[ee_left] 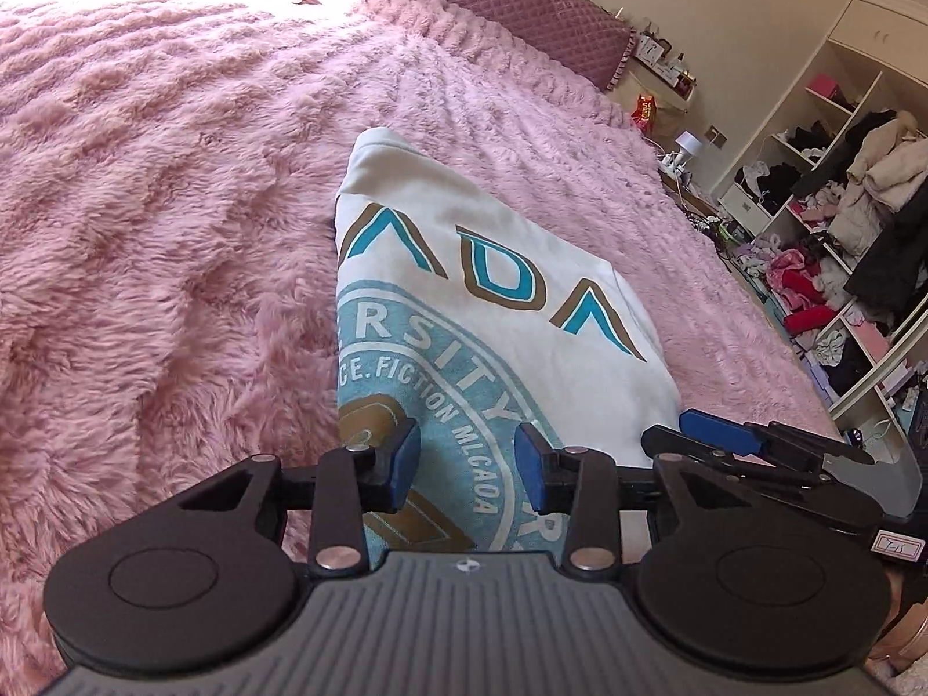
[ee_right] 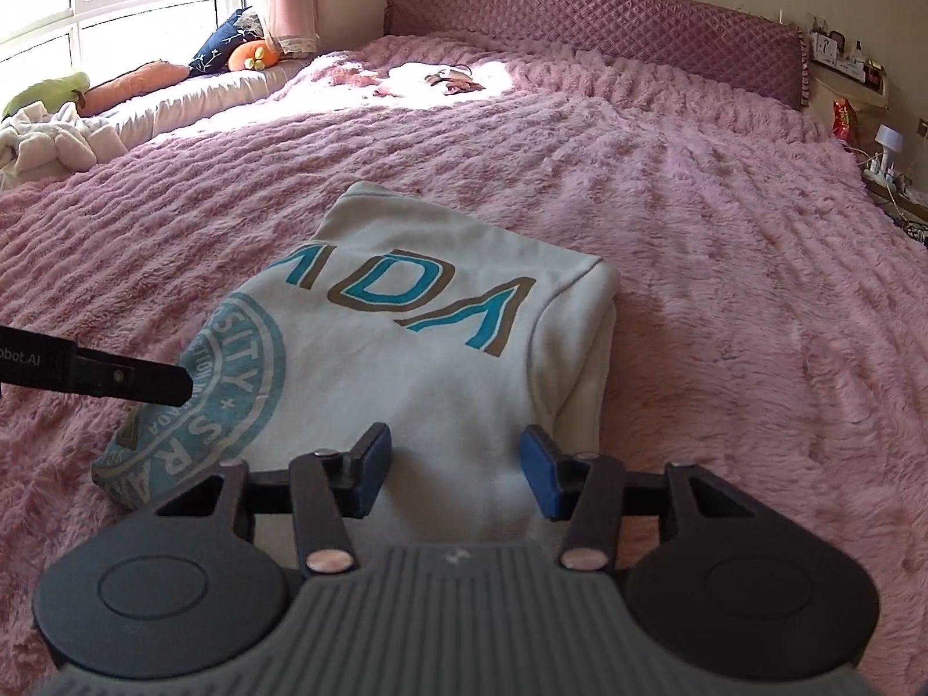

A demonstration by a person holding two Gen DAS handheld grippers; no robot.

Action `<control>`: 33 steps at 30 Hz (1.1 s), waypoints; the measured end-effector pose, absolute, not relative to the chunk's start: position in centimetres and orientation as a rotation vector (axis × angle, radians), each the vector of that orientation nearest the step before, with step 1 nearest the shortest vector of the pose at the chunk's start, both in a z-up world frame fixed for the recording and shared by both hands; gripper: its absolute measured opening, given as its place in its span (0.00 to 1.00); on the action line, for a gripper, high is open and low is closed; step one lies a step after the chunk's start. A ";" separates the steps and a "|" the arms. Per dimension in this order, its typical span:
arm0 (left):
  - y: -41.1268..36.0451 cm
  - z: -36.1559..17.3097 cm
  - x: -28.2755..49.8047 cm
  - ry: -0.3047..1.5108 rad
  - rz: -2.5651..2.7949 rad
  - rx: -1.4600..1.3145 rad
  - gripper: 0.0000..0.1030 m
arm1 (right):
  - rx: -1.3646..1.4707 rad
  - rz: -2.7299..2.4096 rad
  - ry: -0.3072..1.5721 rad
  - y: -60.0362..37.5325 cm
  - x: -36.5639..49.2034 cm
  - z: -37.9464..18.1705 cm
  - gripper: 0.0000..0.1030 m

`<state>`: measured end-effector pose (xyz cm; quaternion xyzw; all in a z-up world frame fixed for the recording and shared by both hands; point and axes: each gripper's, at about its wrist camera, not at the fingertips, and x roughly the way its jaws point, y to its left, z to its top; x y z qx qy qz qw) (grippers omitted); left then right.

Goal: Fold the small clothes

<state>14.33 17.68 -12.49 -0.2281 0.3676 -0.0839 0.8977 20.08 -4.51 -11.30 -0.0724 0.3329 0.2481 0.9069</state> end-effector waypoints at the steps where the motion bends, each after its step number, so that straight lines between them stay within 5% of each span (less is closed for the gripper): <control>1: 17.7 -12.9 14.4 0.763 -0.174 -0.471 0.44 | -0.157 0.507 0.687 -4.5 20.1 -11.7 0.44; 13: 15.8 -9.6 12.8 0.771 -0.097 -0.419 0.44 | -0.045 0.459 0.723 -5.2 19.6 -10.3 0.47; 21: 12.3 -3.4 8.3 0.768 0.013 -0.302 0.72 | -0.026 0.396 0.706 -6.2 13.5 -4.5 0.61; 27: 10.2 -1.2 5.3 0.793 0.093 -0.249 0.74 | 0.004 0.362 0.725 -7.2 8.9 -2.2 0.68; 30: 9.3 -1.0 3.9 0.799 0.125 -0.225 0.77 | 0.010 0.352 0.724 -7.7 6.5 -1.4 0.80; 33: 8.7 -1.0 2.7 0.810 0.150 -0.216 0.80 | -0.015 0.348 0.708 -7.7 4.6 -0.8 0.79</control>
